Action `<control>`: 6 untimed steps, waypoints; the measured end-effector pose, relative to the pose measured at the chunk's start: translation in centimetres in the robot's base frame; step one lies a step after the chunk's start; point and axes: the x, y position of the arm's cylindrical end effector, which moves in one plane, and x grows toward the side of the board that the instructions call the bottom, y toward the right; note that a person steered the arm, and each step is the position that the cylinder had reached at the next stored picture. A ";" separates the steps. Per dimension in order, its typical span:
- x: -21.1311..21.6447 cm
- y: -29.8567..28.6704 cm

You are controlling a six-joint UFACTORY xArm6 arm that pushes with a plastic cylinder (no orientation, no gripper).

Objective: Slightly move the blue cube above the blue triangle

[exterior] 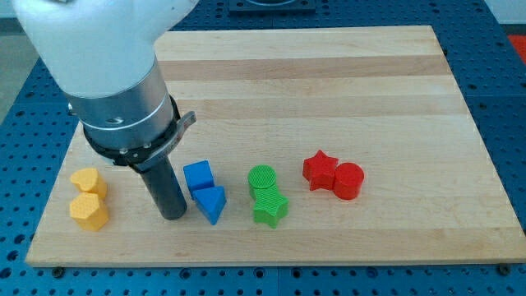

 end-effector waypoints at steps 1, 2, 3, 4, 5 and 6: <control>-3.0 0.0; -9.1 1.2; -14.7 4.4; -17.1 6.4; -17.1 7.6; -17.1 12.2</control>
